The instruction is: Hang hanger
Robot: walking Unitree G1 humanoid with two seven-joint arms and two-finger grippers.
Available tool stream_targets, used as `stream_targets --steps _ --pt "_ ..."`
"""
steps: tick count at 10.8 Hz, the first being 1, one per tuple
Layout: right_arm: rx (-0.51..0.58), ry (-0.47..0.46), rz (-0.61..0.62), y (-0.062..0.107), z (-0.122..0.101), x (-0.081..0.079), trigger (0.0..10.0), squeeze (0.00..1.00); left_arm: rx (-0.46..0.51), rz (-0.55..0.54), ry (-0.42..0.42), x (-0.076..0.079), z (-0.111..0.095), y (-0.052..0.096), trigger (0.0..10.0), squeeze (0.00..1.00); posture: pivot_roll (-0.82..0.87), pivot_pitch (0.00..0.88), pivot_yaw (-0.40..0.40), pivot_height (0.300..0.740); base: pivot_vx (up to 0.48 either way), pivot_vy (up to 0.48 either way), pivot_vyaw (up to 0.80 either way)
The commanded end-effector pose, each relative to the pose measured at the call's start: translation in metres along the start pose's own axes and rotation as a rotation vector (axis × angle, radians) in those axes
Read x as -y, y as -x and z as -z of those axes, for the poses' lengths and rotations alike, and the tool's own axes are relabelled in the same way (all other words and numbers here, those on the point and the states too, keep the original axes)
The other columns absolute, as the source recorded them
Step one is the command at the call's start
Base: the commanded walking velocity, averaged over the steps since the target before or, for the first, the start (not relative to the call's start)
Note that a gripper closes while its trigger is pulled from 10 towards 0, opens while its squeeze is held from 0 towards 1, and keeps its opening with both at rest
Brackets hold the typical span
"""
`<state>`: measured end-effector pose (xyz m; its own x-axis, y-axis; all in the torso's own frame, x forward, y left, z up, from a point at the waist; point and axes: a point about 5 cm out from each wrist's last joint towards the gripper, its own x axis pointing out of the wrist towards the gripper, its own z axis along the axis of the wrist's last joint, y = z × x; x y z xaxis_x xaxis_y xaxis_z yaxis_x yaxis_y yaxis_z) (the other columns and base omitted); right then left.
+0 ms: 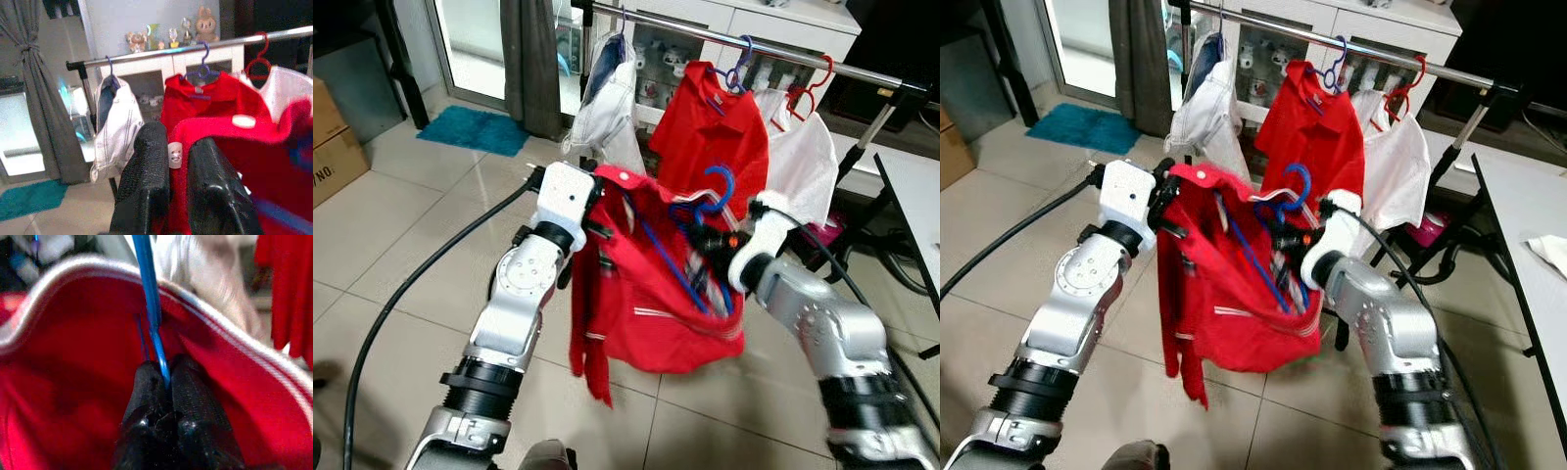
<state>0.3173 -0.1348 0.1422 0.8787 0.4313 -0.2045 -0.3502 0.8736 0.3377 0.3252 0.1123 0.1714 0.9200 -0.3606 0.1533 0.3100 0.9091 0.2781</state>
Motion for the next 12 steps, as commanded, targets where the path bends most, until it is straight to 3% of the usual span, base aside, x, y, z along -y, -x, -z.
stream_targets --steps 1,3,5,6,8,10,11,12 --pt "0.111 -0.018 0.102 0.006 -0.02 0.017 10.0 0.0 0.004 -0.001 -0.029 0.0 -0.004 0.002 0.0 0.0 0.1 0.0 -0.07 0.74 0.0 0.0 0.0" --pt "0.256 -0.014 0.098 0.009 -0.045 0.011 10.0 0.0 -0.151 0.085 -0.054 0.021 0.023 0.009 0.0 0.0 0.1 0.0 -0.068 0.74 0.0 0.0 0.0" --pt "0.361 -0.014 0.126 0.009 -0.06 0.009 10.0 0.0 -0.219 0.152 -0.058 0.037 0.033 0.012 0.0 0.0 0.1 0.0 -0.066 0.74 0.0 0.0 0.0" --pt "0.368 -0.005 0.134 0.009 -0.061 0.008 10.0 0.0 -0.222 0.16 -0.053 0.039 0.033 0.012 0.0 0.0 0.1 0.0 -0.065 0.74 0.0 0.0 0.0" --pt "0.38 0.018 0.291 0.011 -0.062 0.026 10.0 0.0 -0.259 0.12 -0.073 0.029 0.036 0.014 0.0 0.0 0.1 0.0 -0.064 0.74 0.0 0.0 0.0" --pt "0.394 0.014 0.251 0.01 -0.065 0.023 10.0 0.0 -0.264 0.124 -0.069 0.029 0.037 0.016 0.0 0.0 0.1 0.0 -0.063 0.74 0.0 0.0 0.0" --pt "0.383 0.025 0.203 0.008 -0.064 0.017 10.0 0.0 -0.261 0.124 -0.06 0.031 0.036 0.015 3.0 0.0 0.1 0.0 -0.065 0.74 0.0 0.0 0.0" --pt "0.354 0.064 0.127 0.005 -0.06 0.007 10.0 0.0 -0.239 0.14 -0.028 0.033 0.032 0.014 10.0 0.0 0.1 0.0 -0.066 0.74 0.0 0.0 0.0"
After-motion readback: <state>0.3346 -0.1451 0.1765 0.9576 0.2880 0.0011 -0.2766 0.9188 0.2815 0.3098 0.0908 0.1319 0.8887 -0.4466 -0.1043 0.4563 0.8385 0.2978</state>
